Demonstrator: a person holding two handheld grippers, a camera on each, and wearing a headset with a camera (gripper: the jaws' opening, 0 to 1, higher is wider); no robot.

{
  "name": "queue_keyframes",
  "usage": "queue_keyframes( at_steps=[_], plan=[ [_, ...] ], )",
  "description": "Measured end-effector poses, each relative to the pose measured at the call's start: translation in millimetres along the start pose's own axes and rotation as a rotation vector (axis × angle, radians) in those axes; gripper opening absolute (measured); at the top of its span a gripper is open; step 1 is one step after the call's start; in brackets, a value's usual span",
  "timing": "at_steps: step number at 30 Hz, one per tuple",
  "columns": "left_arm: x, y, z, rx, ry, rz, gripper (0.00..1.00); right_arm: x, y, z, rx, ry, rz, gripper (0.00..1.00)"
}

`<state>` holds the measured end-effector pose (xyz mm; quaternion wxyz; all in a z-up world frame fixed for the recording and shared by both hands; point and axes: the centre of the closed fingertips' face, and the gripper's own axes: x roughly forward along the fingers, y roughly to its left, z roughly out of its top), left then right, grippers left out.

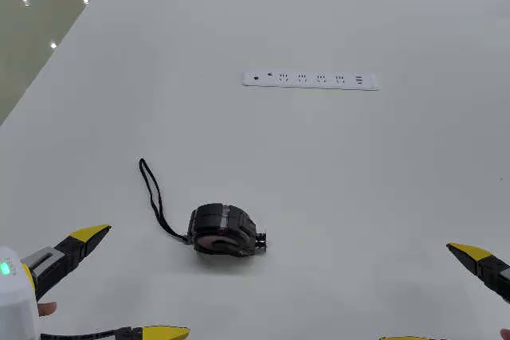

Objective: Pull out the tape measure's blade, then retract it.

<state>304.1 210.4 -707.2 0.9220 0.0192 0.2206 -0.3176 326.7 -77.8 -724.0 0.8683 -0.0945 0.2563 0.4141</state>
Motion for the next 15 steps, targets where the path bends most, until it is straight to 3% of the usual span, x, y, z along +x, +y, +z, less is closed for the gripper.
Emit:
queue_keyframes(
  at_steps=[15],
  plan=[
    [2.5, -1.4, 1.8, 0.001, 0.002, 0.006, 0.99, 5.2, 6.5, 3.4, -0.021, -0.011, 0.025, 1.00]
  ],
)
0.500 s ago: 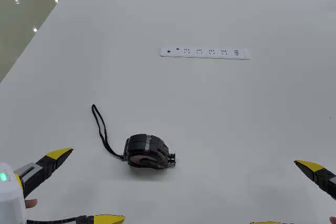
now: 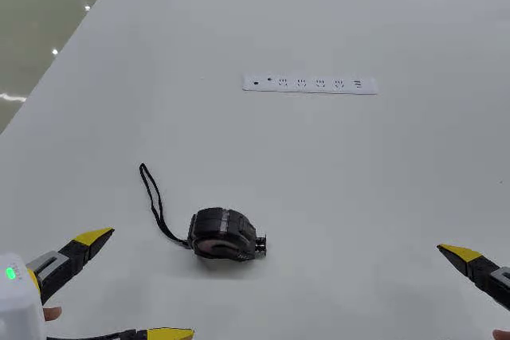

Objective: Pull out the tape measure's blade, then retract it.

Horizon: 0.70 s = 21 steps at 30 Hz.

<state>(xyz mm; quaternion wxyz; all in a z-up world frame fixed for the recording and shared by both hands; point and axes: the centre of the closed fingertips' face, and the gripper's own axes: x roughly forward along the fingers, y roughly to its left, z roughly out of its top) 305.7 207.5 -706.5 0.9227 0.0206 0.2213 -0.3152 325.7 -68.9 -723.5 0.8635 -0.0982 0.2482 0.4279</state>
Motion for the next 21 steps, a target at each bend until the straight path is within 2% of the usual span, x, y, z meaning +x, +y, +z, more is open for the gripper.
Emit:
queue_keyframes(
  at_steps=[15, 16, 21],
  plan=[
    [0.7, 0.6, -0.8, 0.016, 0.016, -0.005, 0.98, 1.0, 1.4, -0.5, -0.009, 0.007, 0.011, 0.97],
    [2.7, 1.5, 0.3, 0.038, 0.031, -0.020, 0.98, 2.4, 2.5, -1.1, -0.023, 0.026, 0.029, 0.97],
    [5.9, 4.1, 3.3, 0.055, 0.039, -0.037, 0.96, 4.4, 2.8, -1.1, -0.034, 0.039, 0.047, 0.95]
  ],
)
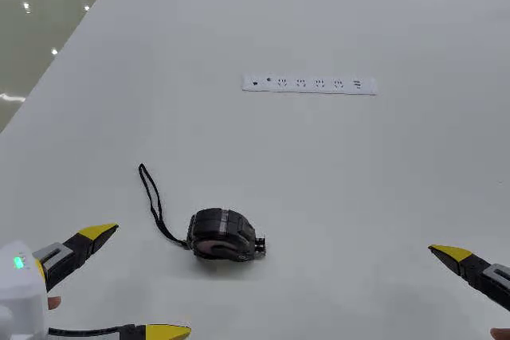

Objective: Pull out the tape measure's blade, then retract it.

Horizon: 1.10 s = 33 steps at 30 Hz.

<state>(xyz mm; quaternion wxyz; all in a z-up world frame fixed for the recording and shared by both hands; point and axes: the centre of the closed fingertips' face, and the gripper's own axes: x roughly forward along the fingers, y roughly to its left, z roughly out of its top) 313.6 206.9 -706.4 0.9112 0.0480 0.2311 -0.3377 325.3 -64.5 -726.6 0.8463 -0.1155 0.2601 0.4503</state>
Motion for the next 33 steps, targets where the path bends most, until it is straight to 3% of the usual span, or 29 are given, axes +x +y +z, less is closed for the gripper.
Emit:
queue_keyframes(
  at_steps=[16, 27, 33],
  plan=[
    [18.4, 2.6, -0.4, 0.088, 0.079, -0.096, 0.89, 16.8, -3.0, 9.9, -0.083, 0.028, 0.069, 0.83],
    [35.6, 4.5, -7.4, 0.169, 0.173, -0.182, 0.71, 37.6, 0.0, 18.3, -0.149, 0.044, 0.135, 0.71],
    [45.0, 6.3, -7.5, 0.205, 0.199, -0.213, 0.64, 48.5, -0.8, 25.2, -0.197, 0.043, 0.163, 0.63]
  ],
)
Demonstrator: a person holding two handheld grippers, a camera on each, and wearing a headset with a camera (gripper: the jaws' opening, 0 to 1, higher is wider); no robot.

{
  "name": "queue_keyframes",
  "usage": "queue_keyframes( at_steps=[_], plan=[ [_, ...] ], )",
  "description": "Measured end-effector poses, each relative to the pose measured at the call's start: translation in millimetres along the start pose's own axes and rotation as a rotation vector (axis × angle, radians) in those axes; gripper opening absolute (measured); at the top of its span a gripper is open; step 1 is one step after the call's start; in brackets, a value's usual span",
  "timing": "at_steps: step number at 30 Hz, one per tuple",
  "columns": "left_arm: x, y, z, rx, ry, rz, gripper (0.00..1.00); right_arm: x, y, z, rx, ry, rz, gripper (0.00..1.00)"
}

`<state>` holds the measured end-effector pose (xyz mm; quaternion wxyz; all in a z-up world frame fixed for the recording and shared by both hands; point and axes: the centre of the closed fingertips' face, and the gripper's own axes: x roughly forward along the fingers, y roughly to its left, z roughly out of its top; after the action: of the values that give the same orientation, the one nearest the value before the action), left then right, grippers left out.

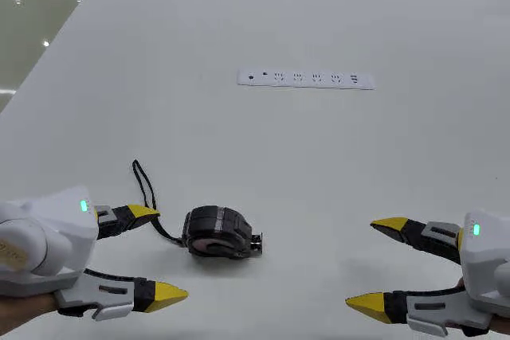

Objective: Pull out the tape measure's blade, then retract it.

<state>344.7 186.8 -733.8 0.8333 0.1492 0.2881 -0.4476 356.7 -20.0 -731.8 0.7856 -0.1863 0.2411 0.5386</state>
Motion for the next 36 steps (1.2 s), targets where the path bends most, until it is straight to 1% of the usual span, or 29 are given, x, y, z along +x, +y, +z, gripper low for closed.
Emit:
queue_keyframes(
  at_steps=[6, 10, 14, 18, 23, 29, 33, 36],
  plan=[
    [7.2, 5.1, 3.3, 0.040, 0.016, -0.020, 0.57, 10.6, -3.4, 6.4, -0.025, -0.007, 0.020, 0.56],
    [12.5, 7.8, 2.1, 0.067, 0.039, -0.038, 0.52, 19.8, -2.7, 10.0, -0.041, -0.005, 0.045, 0.53],
    [17.6, 10.6, 2.9, 0.085, 0.052, -0.053, 0.46, 30.1, -1.3, 13.6, -0.054, -0.001, 0.068, 0.50],
    [22.2, 12.9, 3.8, 0.096, 0.063, -0.067, 0.43, 39.7, 1.3, 17.7, -0.071, 0.002, 0.093, 0.47],
    [28.0, 14.6, 6.4, 0.109, 0.071, -0.082, 0.40, 52.8, 5.4, 21.3, -0.104, 0.008, 0.129, 0.43],
    [34.0, 16.4, 7.1, 0.131, 0.086, -0.096, 0.37, 66.0, 8.6, 22.5, -0.125, 0.020, 0.165, 0.40],
    [38.0, 15.8, 9.2, 0.138, 0.088, -0.107, 0.35, 73.6, 9.8, 23.5, -0.136, 0.025, 0.181, 0.39],
    [41.3, 14.5, 9.5, 0.152, 0.097, -0.115, 0.34, 79.5, 11.4, 25.7, -0.144, 0.026, 0.194, 0.37]
  ],
)
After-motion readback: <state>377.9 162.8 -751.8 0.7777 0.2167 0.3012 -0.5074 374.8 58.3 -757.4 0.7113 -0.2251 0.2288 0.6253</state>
